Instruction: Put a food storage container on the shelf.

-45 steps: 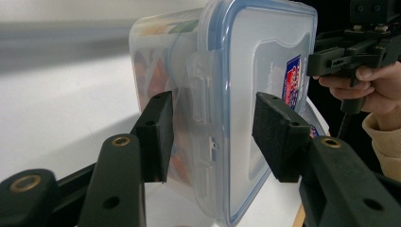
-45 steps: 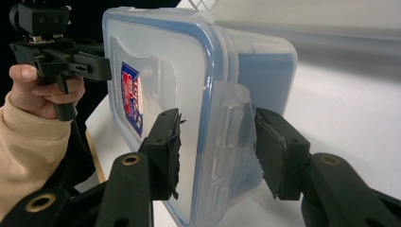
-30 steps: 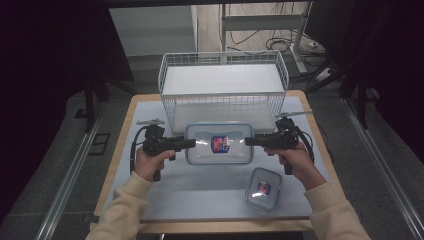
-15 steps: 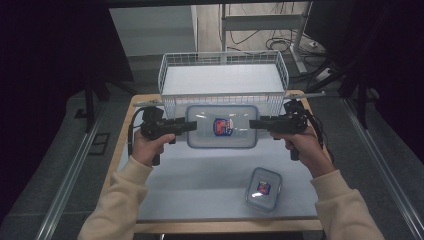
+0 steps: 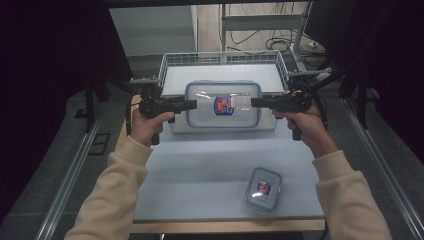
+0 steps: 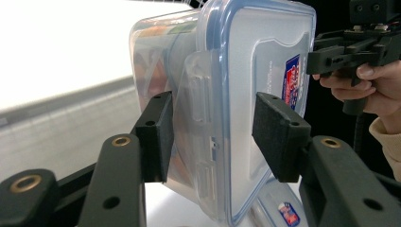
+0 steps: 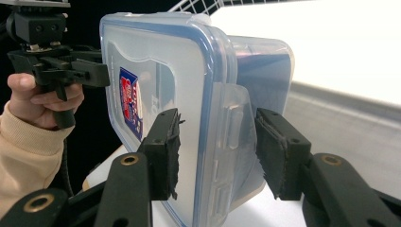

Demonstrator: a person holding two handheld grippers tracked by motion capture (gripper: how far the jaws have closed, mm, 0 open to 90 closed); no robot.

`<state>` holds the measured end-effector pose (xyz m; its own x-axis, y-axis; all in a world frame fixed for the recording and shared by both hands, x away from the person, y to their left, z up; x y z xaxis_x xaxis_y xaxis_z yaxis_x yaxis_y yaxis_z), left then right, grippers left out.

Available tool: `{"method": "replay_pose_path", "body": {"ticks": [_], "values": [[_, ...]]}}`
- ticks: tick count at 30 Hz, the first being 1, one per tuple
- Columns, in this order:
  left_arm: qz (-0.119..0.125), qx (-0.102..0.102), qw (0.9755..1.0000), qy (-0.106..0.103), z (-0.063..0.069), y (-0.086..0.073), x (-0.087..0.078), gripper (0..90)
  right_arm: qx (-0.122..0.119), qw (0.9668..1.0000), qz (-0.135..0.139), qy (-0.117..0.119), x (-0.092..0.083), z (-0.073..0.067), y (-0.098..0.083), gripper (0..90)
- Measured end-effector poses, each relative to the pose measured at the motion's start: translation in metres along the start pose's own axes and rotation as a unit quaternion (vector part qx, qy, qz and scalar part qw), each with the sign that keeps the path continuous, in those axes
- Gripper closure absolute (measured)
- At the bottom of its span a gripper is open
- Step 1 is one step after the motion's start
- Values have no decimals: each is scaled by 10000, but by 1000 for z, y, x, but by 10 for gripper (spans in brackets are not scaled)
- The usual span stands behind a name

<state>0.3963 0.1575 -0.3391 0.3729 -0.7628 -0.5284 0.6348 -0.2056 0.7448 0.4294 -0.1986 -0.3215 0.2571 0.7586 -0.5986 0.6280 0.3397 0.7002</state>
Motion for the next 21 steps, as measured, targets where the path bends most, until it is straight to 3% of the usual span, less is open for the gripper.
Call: {"method": "replay_pose_path", "body": {"ticks": [10,21], "values": [[45,-5,10000,-30,-15,29,-4,502,-46,9999,-62,-71,-4,6,37,513],[78,-64,9999,-24,-41,62,-6,503,-42,10000,-48,-57,5,23,76,513]]}}
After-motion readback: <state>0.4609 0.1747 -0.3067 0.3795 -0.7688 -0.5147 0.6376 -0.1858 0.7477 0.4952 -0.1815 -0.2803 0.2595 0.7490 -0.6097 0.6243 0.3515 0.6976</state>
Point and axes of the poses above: each handheld gripper's, and its own axes: x roughly forward along the jaws, y roughly out of its top, z roughly to its right, the point moved 2 cm from there along x, roughly forward along the jaws, and after that the axes turned 13 degrees about -z, right-handed, at the moved point
